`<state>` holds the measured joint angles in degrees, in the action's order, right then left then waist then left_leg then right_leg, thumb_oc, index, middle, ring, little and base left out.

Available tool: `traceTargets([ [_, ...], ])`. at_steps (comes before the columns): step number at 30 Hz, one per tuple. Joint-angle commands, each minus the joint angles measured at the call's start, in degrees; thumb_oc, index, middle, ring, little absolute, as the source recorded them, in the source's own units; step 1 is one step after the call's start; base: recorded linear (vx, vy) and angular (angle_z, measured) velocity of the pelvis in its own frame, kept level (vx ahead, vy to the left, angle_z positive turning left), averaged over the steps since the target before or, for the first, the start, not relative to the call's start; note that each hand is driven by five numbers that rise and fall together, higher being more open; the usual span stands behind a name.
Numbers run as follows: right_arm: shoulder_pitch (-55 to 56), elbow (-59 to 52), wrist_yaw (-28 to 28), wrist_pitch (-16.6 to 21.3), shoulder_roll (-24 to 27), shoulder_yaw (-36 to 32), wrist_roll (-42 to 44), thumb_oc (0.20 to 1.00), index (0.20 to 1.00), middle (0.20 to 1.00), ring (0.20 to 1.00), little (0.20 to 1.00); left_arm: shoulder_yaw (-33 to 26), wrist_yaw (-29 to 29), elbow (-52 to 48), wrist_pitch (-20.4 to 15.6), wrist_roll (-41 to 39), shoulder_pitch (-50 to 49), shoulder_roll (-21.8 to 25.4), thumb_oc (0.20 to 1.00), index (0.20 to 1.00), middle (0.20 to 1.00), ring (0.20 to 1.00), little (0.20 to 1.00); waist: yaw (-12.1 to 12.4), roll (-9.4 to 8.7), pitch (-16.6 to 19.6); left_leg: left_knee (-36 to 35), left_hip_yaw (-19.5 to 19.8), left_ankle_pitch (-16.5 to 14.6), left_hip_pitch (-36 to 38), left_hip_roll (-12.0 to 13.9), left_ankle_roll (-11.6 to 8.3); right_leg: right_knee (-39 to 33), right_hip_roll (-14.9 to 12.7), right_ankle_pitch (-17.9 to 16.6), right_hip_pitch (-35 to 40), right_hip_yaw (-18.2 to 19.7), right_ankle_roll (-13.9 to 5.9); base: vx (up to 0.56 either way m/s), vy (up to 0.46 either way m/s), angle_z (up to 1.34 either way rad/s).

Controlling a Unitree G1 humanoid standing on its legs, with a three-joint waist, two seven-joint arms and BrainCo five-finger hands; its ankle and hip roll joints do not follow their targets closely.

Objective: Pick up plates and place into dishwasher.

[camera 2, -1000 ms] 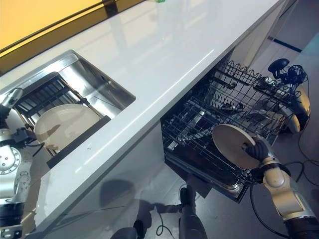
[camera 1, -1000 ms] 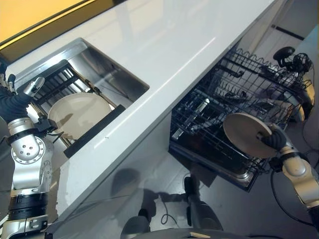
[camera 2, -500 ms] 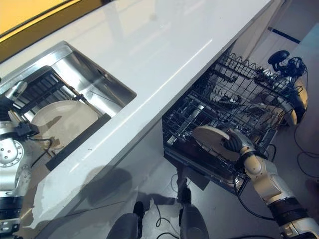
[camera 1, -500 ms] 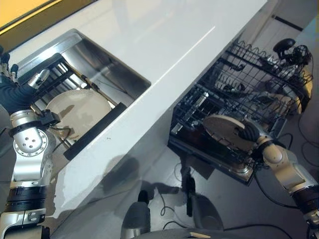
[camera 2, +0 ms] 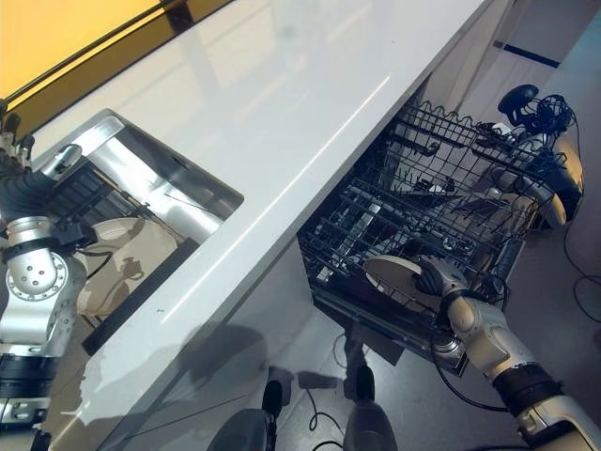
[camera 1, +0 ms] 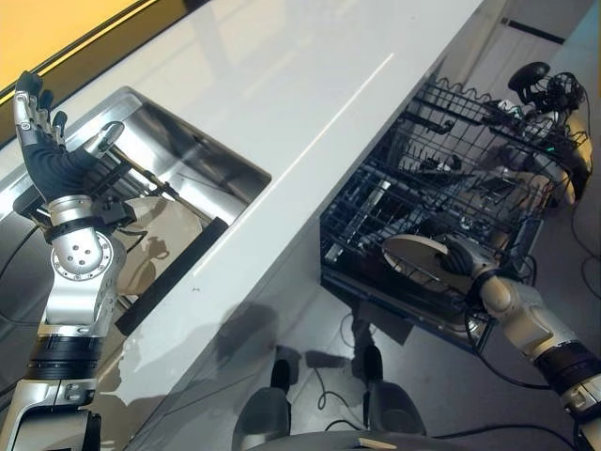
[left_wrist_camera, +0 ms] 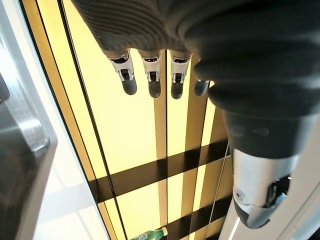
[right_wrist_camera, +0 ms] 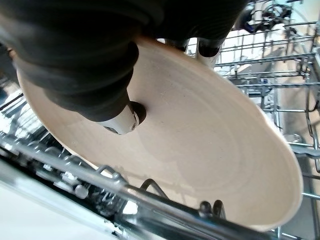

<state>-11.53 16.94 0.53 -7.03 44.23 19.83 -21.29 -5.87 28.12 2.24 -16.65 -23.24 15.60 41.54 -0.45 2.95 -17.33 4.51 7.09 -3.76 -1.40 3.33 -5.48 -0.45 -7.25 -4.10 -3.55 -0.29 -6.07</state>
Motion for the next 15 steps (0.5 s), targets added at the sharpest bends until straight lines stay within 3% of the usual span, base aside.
traceTargets([
  [1, 10.79, 0.36, 1.64, 0.07, -3.91, 5.34, -0.31, 1.0, 1.0, 1.0, 1.0, 1.0, -2.94, -1.4, -1.81, -0.99, 1.38, 0.64, 1.97, 1.0, 1.0, 1.0, 1.0, 1.0, 0.46, -0.33, 3.61, -1.85, 0.65, 3.27, -3.79, 0.71, -0.77, 7.98, -1.7, 8.78, -0.96, 2.02, -2.04, 0.08, -0.021, 0.0],
  [12, 15.48, -2.64, -0.58, -0.53, -6.31, -0.94, -0.18, 1.0, 1.0, 1.0, 1.0, 1.0, -5.79, -3.13, -1.28, 1.39, 4.37, -2.95, 0.79, 1.0, 1.0, 1.0, 1.0, 1.0, 0.3, -1.01, 7.29, -3.78, -0.01, 4.05, -0.51, 1.85, -1.04, 5.91, -0.78, 7.94, 2.55, 1.57, -2.09, 0.06, -0.017, 0.01],
  [15, 16.19, -5.03, -2.02, -1.22, -5.96, -4.0, -0.2, 1.0, 1.0, 1.0, 1.0, 1.0, -7.09, -3.47, 0.43, 4.05, 5.67, -4.27, 1.55, 1.0, 1.0, 1.0, 1.0, 1.0, 0.26, -1.15, 8.14, -4.67, -0.08, 4.23, 0.53, 2.2, -1.07, 5.46, -0.45, 7.93, 3.4, 1.27, -2.14, 0.01, -0.022, 0.02],
])
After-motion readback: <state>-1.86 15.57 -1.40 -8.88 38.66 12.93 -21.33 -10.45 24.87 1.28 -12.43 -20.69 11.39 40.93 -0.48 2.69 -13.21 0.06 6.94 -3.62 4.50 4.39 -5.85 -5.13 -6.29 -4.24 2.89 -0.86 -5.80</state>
